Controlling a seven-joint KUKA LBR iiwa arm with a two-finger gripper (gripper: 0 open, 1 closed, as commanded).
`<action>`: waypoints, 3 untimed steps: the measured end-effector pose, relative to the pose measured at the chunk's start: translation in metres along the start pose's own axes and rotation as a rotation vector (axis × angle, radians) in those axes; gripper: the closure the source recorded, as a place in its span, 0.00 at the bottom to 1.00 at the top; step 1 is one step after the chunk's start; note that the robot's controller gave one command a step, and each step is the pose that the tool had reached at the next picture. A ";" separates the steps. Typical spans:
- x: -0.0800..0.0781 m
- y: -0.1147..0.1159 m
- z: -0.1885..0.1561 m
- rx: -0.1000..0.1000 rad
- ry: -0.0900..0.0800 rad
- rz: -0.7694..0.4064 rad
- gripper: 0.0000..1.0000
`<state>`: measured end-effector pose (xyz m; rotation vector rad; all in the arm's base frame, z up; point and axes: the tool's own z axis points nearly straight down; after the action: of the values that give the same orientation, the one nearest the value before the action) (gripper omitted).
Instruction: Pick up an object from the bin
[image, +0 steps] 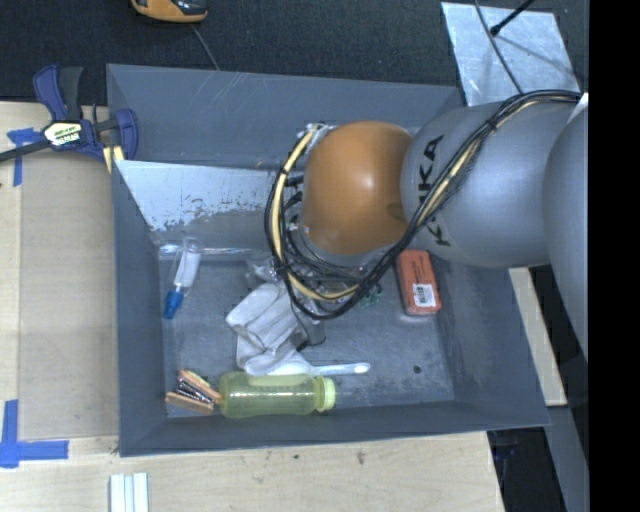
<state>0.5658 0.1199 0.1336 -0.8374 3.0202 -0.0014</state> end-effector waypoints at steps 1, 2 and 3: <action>-0.005 -0.015 0.052 -0.001 0.000 -0.092 0.00; -0.029 -0.017 0.061 -0.001 0.000 -0.702 1.00; -0.030 -0.017 0.061 -0.002 0.002 -0.703 1.00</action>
Offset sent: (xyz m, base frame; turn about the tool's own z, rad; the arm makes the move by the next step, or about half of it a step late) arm 0.0328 0.0014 -0.0636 -0.7054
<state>0.6011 0.1209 0.0730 -1.8278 2.5493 -0.0035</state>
